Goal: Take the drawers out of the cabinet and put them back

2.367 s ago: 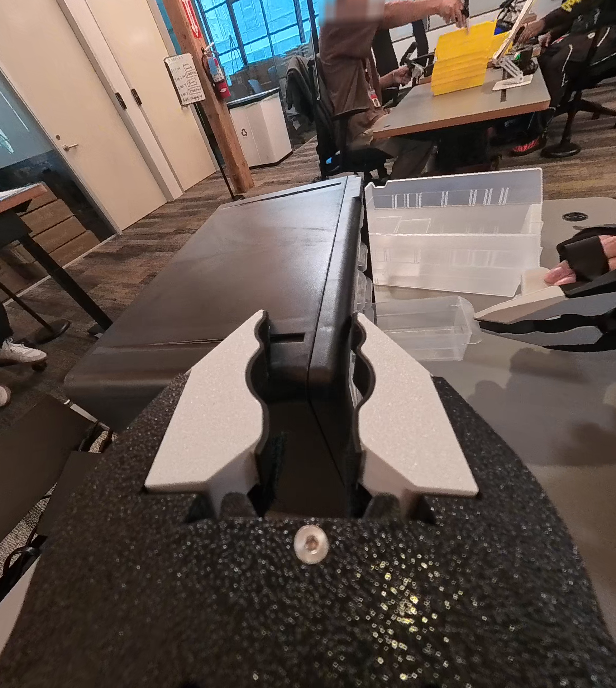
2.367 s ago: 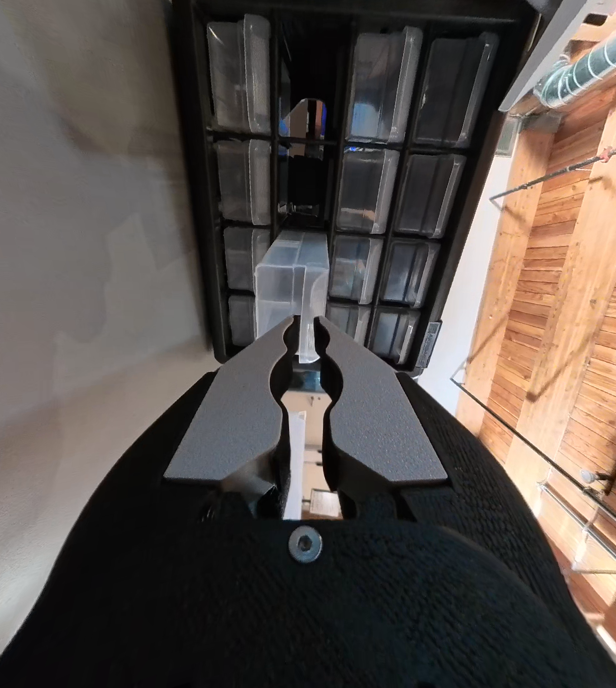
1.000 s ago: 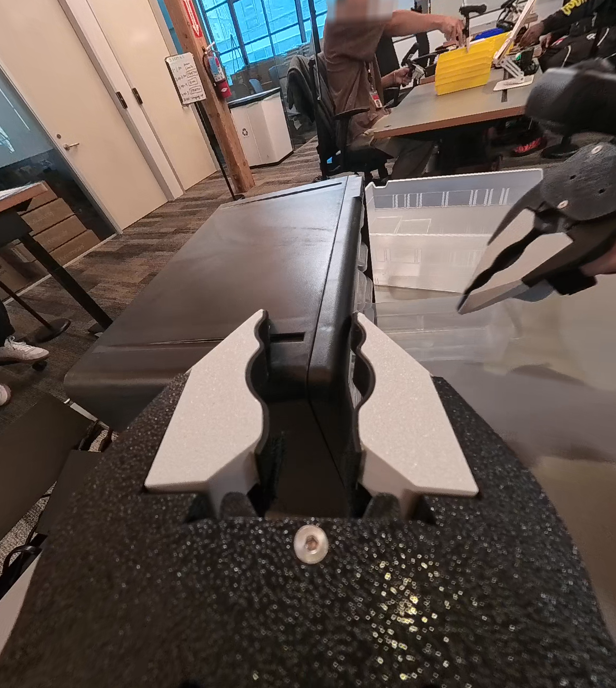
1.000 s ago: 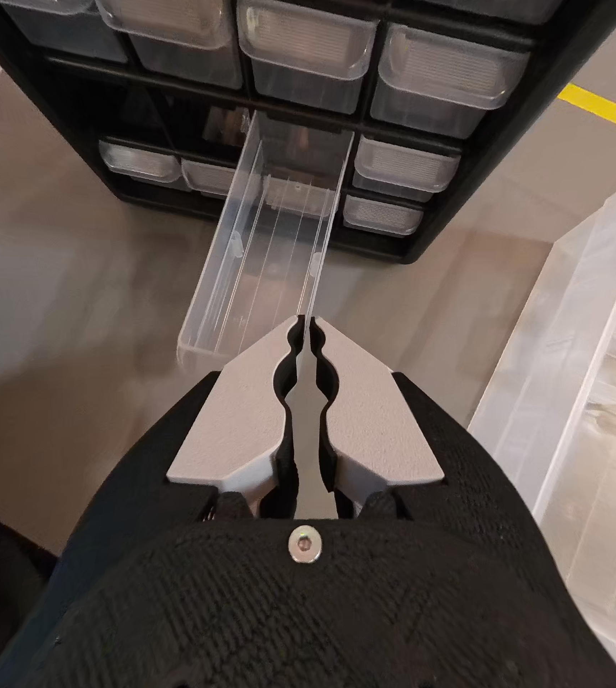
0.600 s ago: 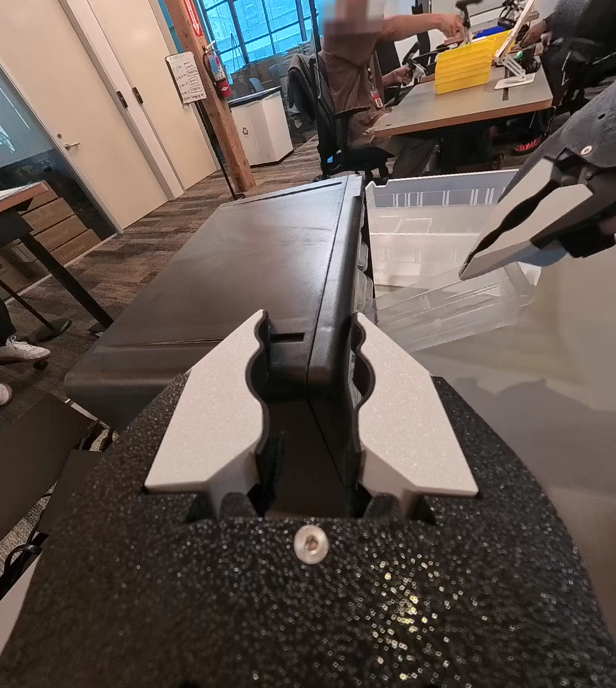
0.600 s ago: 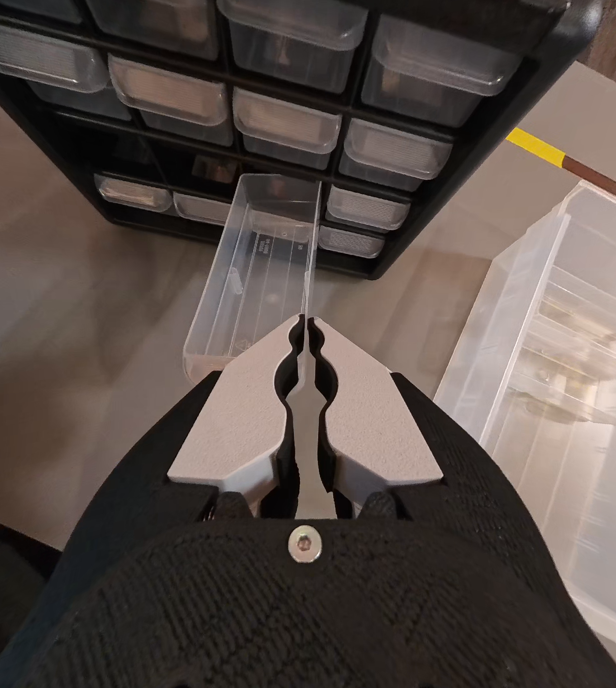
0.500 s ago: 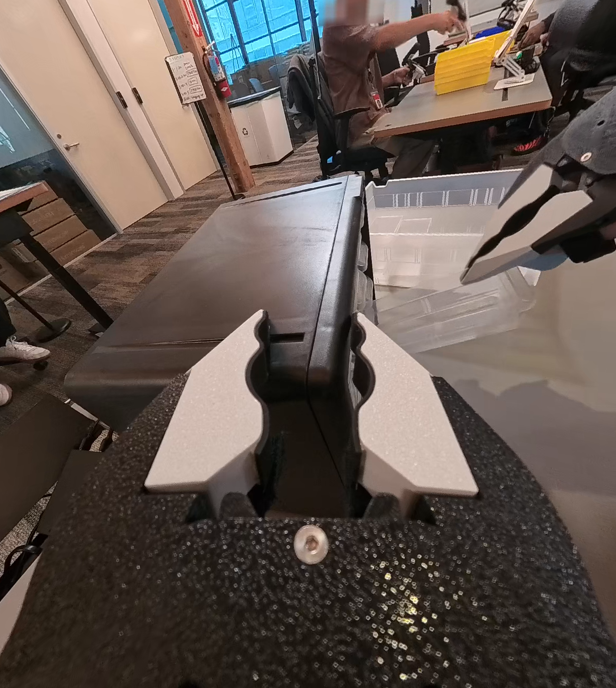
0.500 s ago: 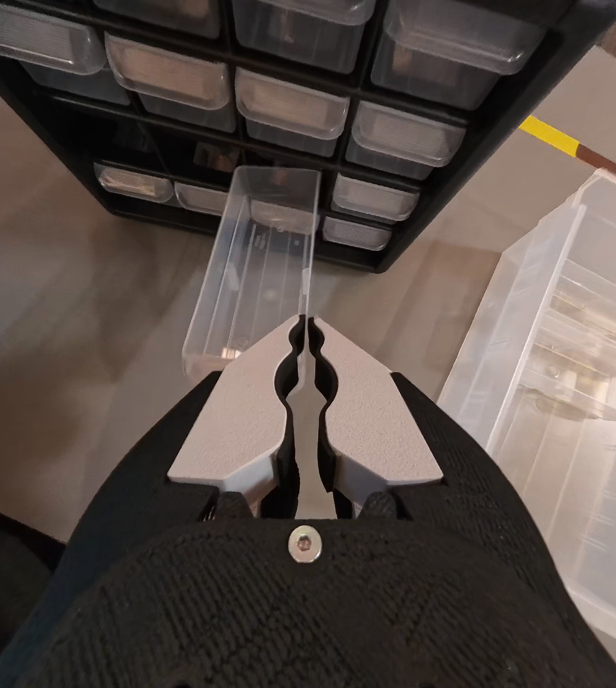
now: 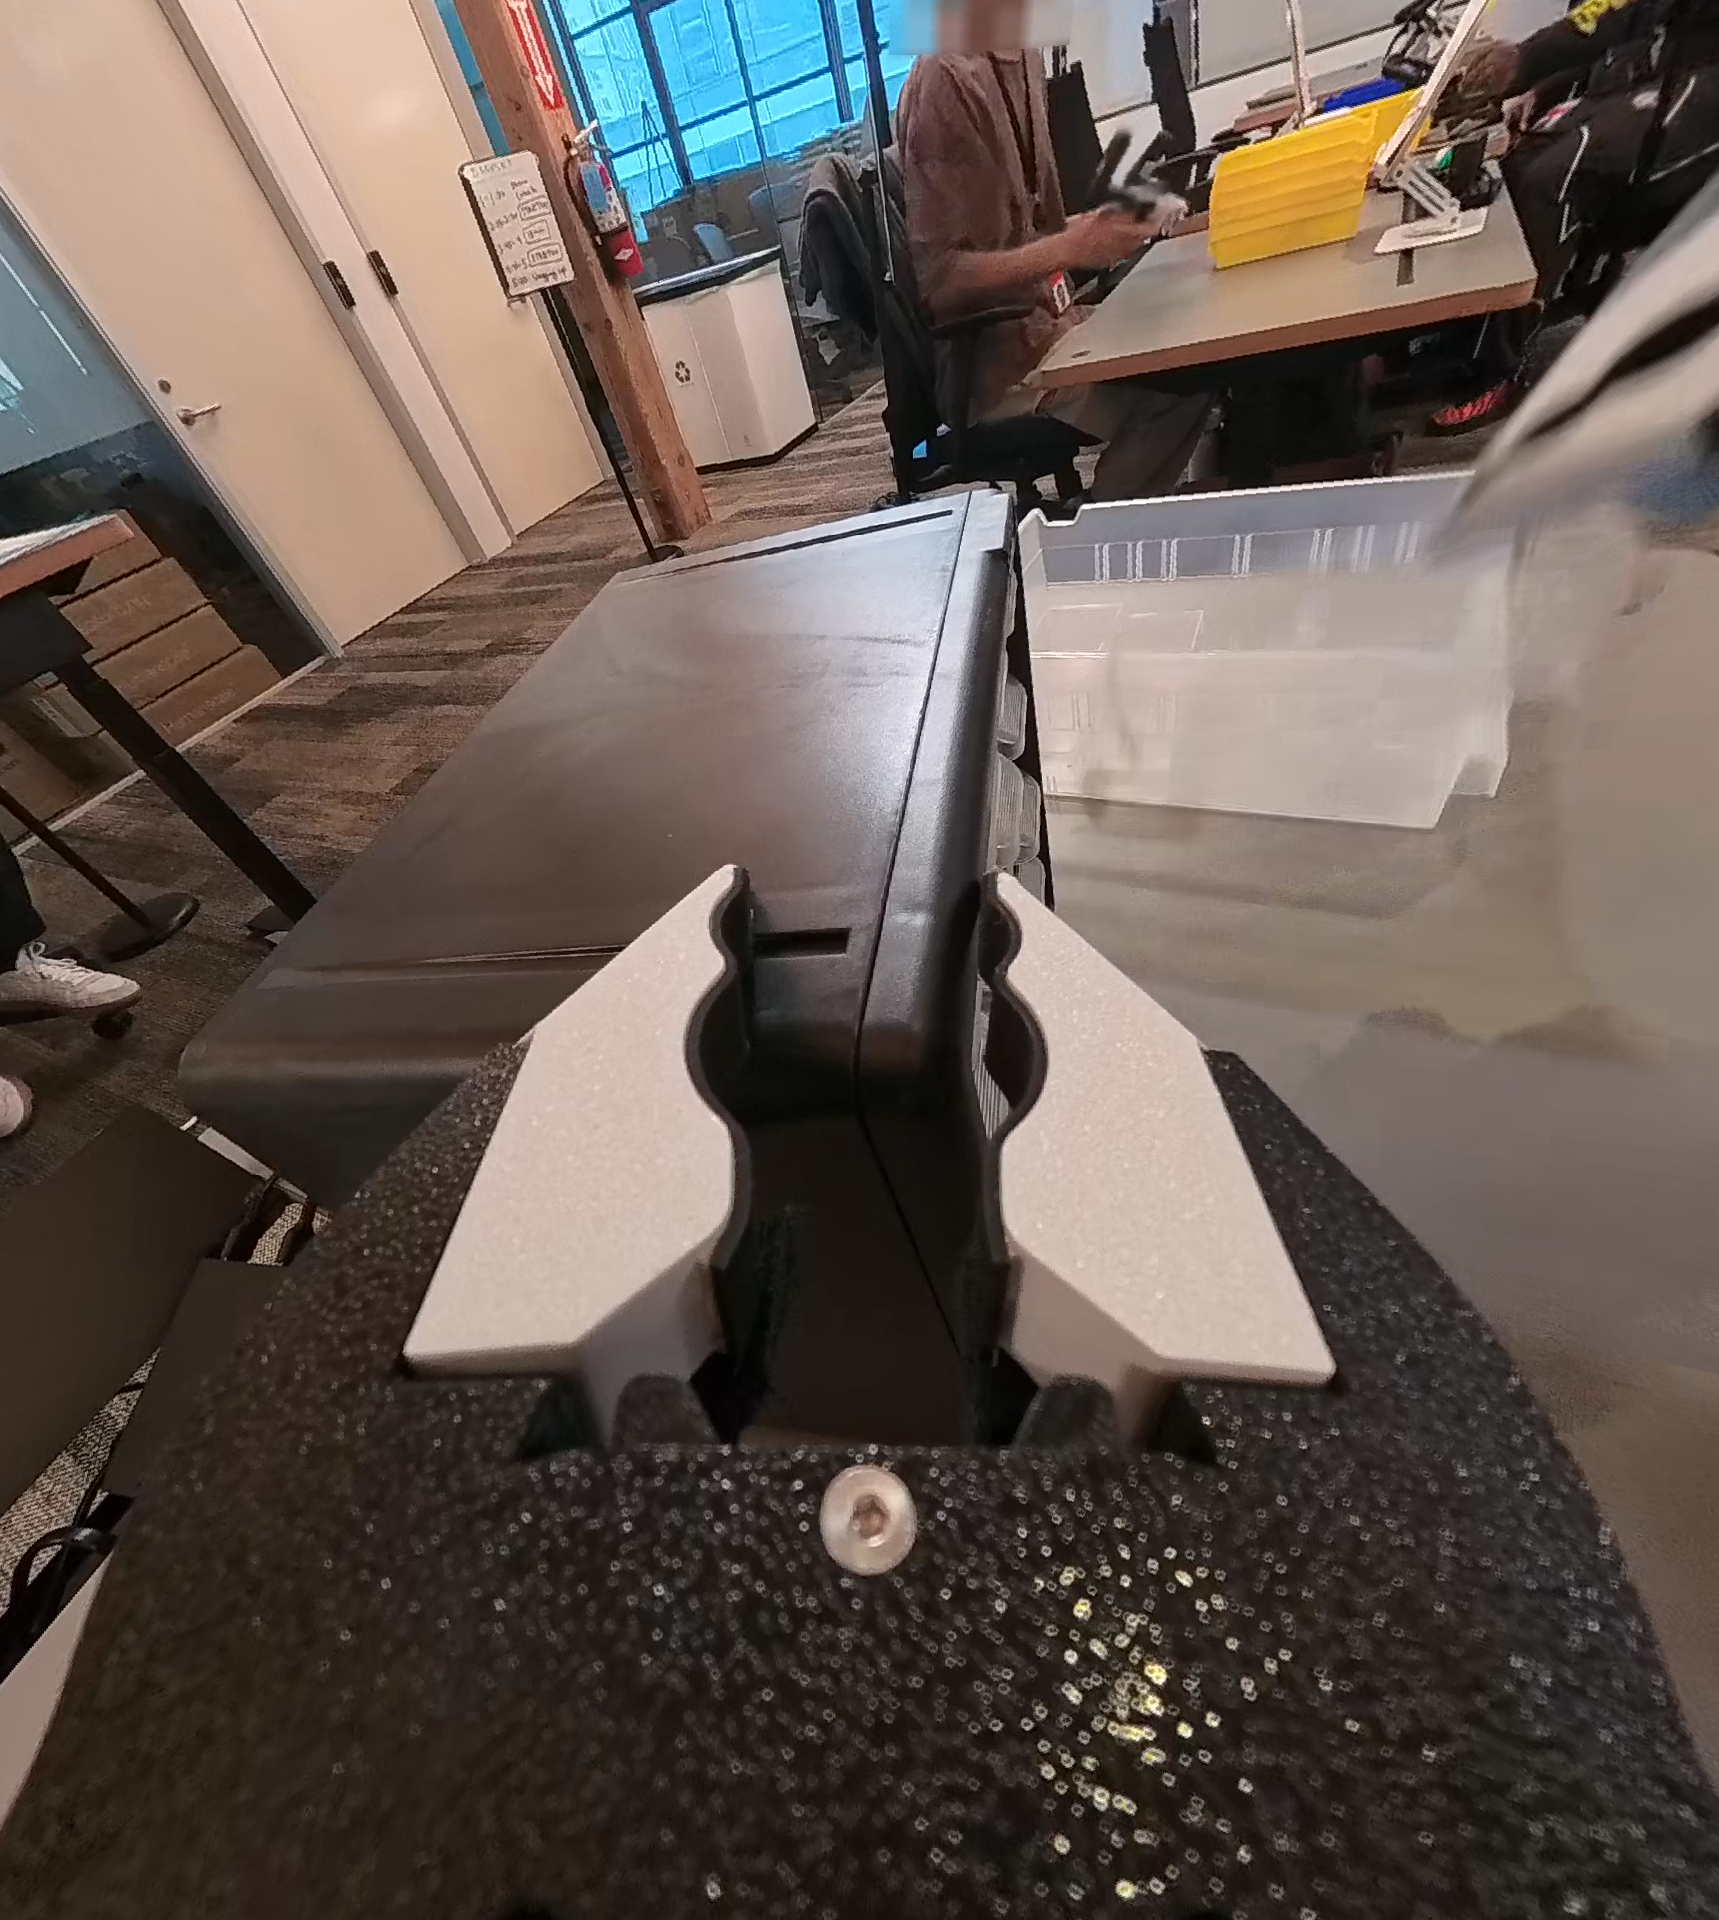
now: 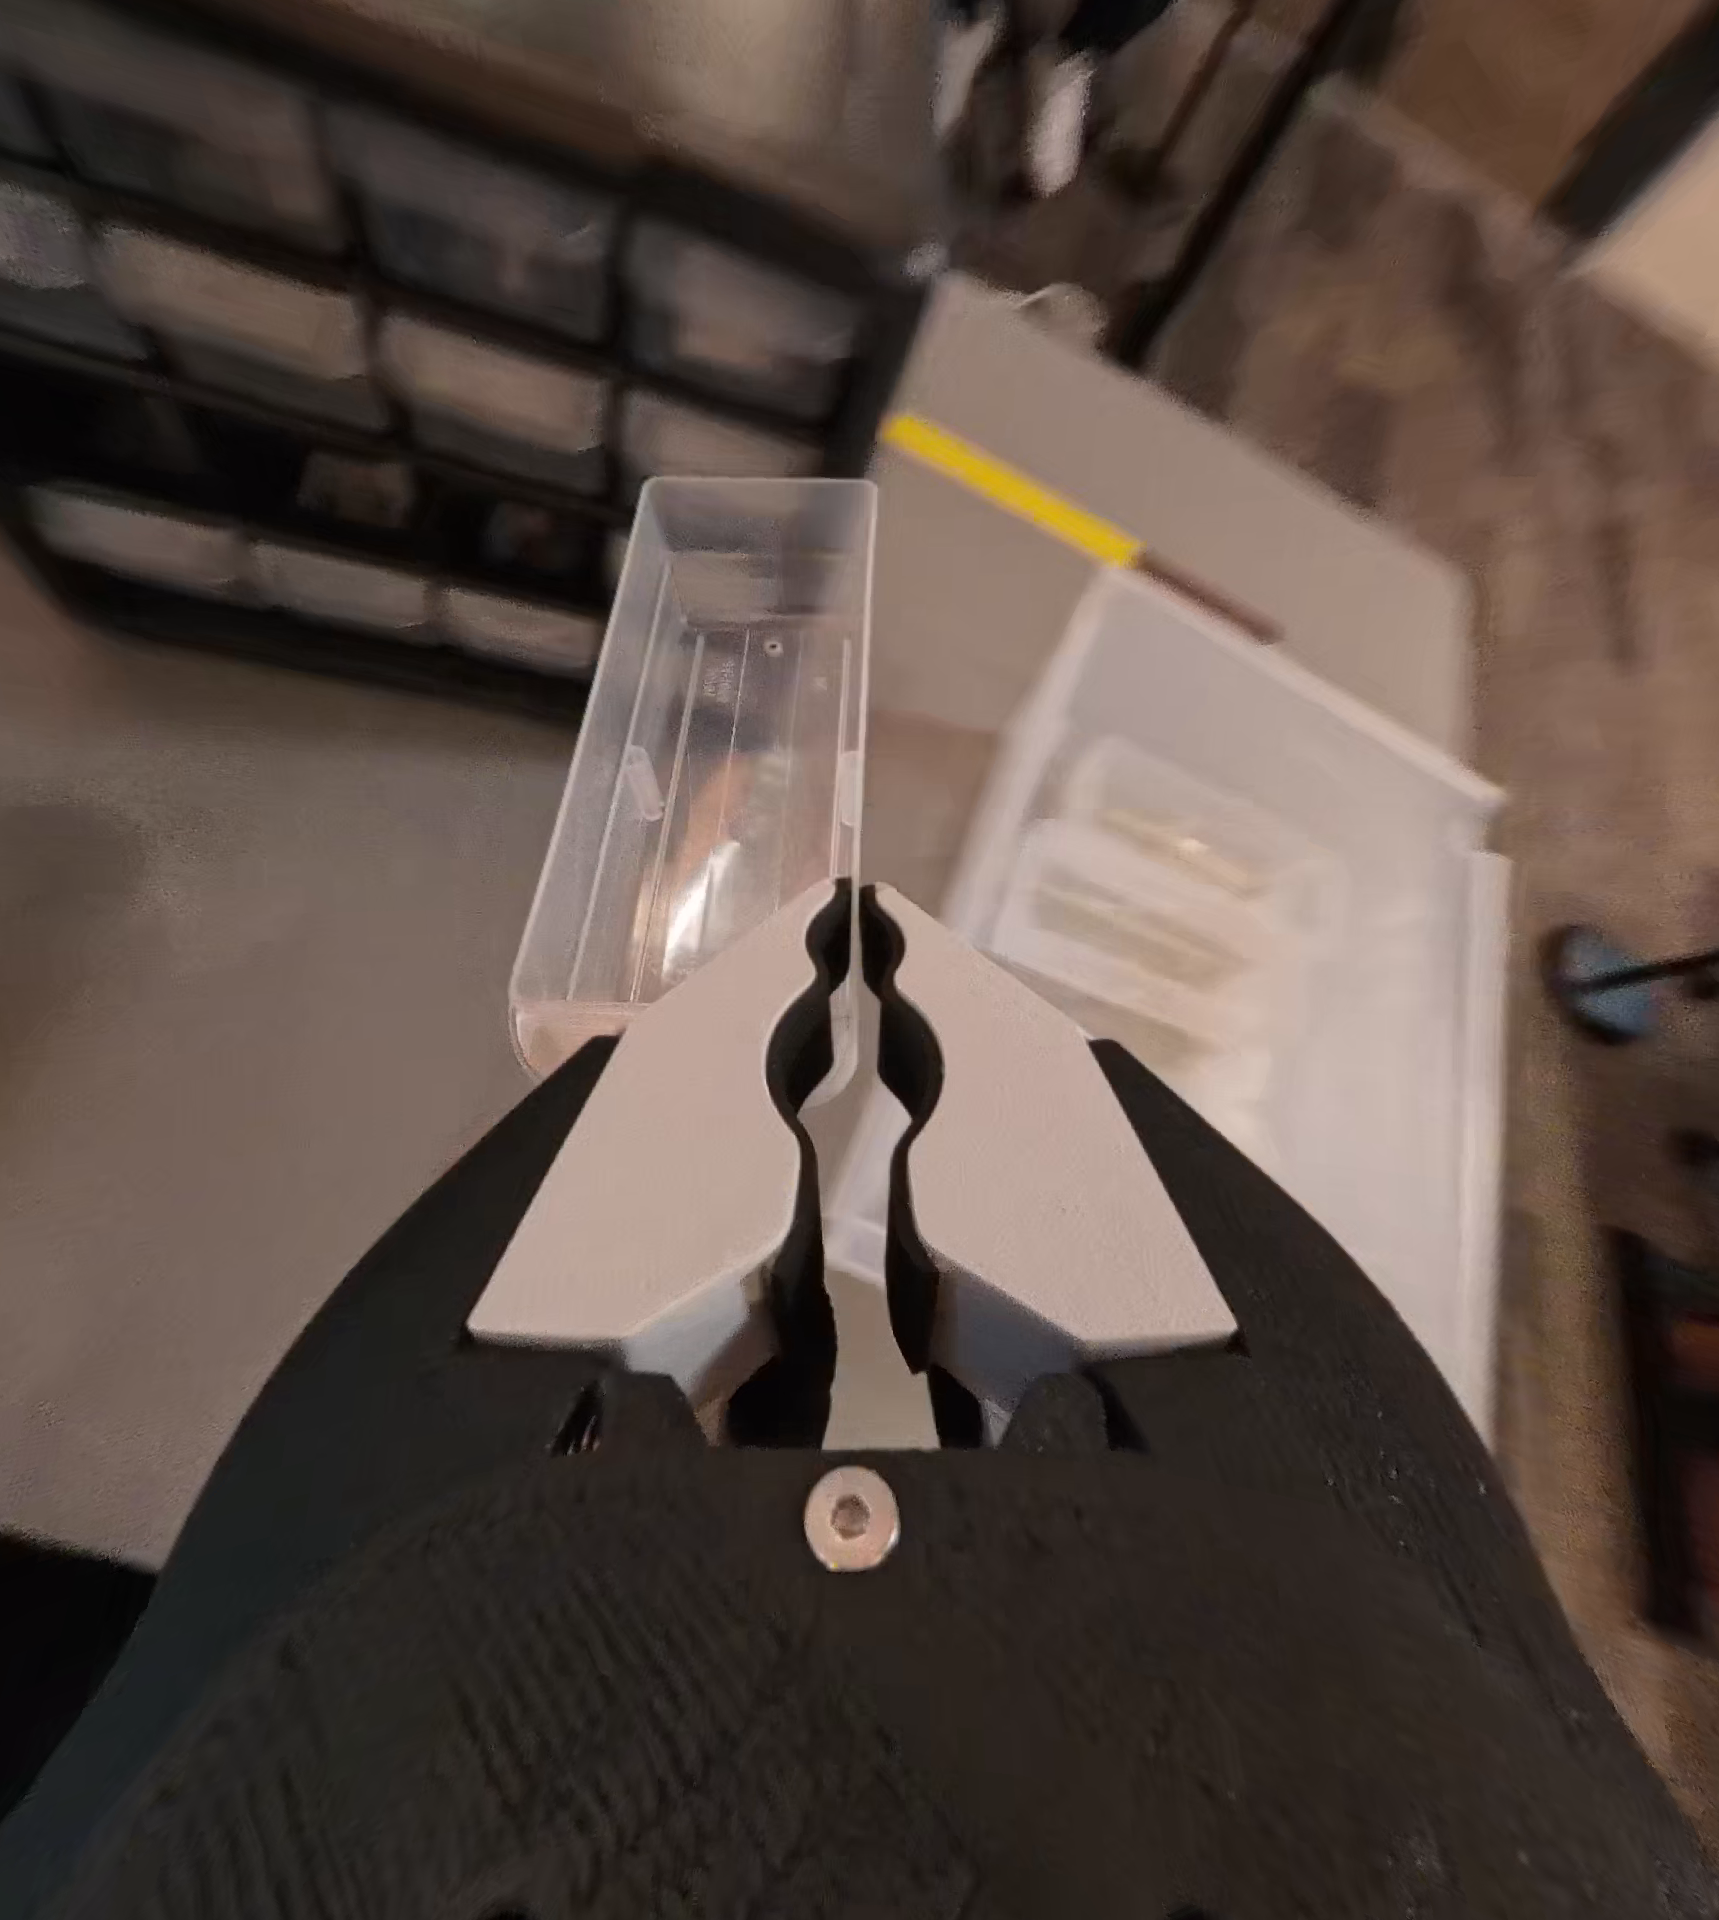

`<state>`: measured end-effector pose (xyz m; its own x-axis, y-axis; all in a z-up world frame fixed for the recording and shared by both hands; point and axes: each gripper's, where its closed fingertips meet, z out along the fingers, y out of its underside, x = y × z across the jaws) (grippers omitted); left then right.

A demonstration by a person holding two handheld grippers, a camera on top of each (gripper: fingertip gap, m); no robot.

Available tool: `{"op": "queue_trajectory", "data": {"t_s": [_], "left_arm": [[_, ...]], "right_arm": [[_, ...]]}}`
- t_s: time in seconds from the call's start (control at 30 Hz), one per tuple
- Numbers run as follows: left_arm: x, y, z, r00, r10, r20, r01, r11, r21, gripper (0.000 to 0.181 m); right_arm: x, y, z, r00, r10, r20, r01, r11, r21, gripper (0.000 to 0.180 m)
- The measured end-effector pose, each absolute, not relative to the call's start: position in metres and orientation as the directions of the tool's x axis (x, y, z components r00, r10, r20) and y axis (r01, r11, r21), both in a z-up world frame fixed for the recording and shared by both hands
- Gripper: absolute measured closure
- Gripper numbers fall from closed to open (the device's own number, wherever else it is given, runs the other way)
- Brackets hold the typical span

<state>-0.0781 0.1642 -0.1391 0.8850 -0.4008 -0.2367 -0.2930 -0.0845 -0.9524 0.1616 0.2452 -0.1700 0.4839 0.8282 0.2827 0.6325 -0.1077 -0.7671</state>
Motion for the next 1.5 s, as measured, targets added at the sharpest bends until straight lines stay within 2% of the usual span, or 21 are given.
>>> {"op": "queue_trajectory", "data": {"t_s": [0.1, 0.17, 0.23, 0.33, 0.5, 0.6, 0.77, 0.97, 1.07, 1.13, 1.23, 1.37, 1.43, 1.5], "left_arm": [[-0.078, 0.164, -0.139, 0.885, -0.402, -0.237, -0.292, -0.082, -0.953, 0.139], [-0.078, 0.164, -0.139, 0.885, -0.401, -0.237, -0.292, -0.082, -0.953, 0.139], [-0.078, 0.164, -0.139, 0.885, -0.401, -0.237, -0.292, -0.082, -0.953, 0.139], [-0.078, 0.164, -0.139, 0.885, -0.401, -0.237, -0.292, -0.081, -0.953, 0.139], [-0.078, 0.164, -0.139, 0.884, -0.403, -0.237, -0.292, -0.080, -0.953, 0.139], [-0.078, 0.164, -0.139, 0.884, -0.403, -0.237, -0.292, -0.079, -0.953, 0.139], [-0.078, 0.165, -0.139, 0.884, -0.403, -0.236, -0.291, -0.080, -0.953, 0.139], [-0.078, 0.165, -0.139, 0.885, -0.402, -0.234, -0.290, -0.083, -0.954, 0.139], [-0.078, 0.165, -0.139, 0.885, -0.403, -0.233, -0.289, -0.084, -0.954, 0.139], [-0.078, 0.165, -0.139, 0.885, -0.403, -0.233, -0.289, -0.084, -0.954, 0.139], [-0.078, 0.165, -0.139, 0.885, -0.403, -0.233, -0.289, -0.083, -0.954, 0.139], [-0.078, 0.165, -0.139, 0.885, -0.403, -0.234, -0.290, -0.082, -0.954, 0.139], [-0.078, 0.165, -0.139, 0.884, -0.403, -0.235, -0.290, -0.081, -0.954, 0.139], [-0.078, 0.165, -0.139, 0.884, -0.404, -0.235, -0.290, -0.080, -0.954, 0.139]], "right_arm": [[0.210, 0.275, -0.138, 0.580, 0.714, 0.391, 0.623, -0.080, -0.778, 0.180], [0.238, 0.297, -0.138, 0.582, 0.687, 0.435, 0.670, -0.102, -0.735, 0.180], [0.255, 0.314, -0.152, 0.529, 0.720, 0.450, 0.732, -0.118, -0.671, 0.180], [0.263, 0.331, -0.179, 0.371, 0.795, 0.480, 0.818, -0.035, -0.574, 0.180], [0.275, 0.353, -0.218, 0.212, 0.883, 0.418, 0.893, -0.001, -0.451, 0.180], [0.271, 0.351, -0.237, 0.068, 0.959, 0.275, 0.896, 0.062, -0.440, 0.180], [0.280, 0.365, -0.273, -0.106, 0.988, 0.110, 0.939, 0.136, -0.317, 0.180], [0.279, 0.396, -0.306, -0.261, 0.956, 0.137, 0.960, 0.272, -0.067, 0.180], [0.278, 0.410, -0.317, -0.394, 0.898, 0.196, 0.919, 0.380, 0.107, 0.180], [0.273, 0.416, -0.319, -0.466, 0.854, 0.233, 0.884, 0.436, 0.169, 0.180], [0.254, 0.418, -0.309, -0.441, 0.845, 0.302, 0.897, 0.424, 0.122, 0.149], [0.238, 0.398, -0.293, -0.380, 0.876, 0.298, 0.916, 0.401, -0.012, 0.143], [0.240, 0.378, -0.293, -0.384, 0.892, 0.240, 0.914, 0.403, -0.035, 0.139], [0.246, 0.362, -0.297, -0.416, 0.885, 0.211, 0.904, 0.428, -0.012, 0.136]]}}
